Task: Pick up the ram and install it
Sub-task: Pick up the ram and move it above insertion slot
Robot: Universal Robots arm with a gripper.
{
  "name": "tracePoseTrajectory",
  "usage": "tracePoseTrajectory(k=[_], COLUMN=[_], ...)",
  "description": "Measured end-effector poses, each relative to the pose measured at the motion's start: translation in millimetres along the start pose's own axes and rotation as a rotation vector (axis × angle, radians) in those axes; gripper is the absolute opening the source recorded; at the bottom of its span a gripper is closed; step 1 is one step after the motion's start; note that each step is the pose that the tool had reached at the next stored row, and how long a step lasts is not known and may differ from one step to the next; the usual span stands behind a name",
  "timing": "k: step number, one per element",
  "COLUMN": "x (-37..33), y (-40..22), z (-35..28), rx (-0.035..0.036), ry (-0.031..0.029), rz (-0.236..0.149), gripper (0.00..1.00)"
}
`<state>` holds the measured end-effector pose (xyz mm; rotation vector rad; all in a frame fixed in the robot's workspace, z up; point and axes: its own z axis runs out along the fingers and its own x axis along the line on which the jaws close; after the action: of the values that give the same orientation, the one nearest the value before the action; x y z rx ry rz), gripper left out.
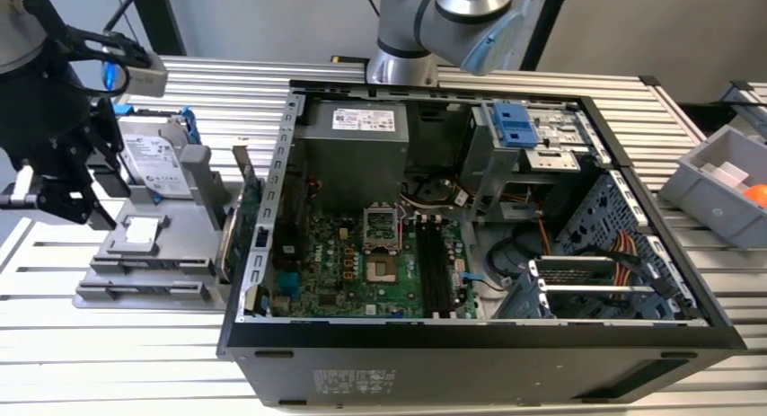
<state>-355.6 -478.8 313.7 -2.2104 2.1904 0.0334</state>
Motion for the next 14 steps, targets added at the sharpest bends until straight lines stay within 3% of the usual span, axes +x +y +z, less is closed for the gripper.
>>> tracePoseTrajectory(k=[14], x=[0.1], y=[0.3], z=[12.3], rx=[-0.0001], ry=[0.0002], rz=[0.001], gripper=[1.0])
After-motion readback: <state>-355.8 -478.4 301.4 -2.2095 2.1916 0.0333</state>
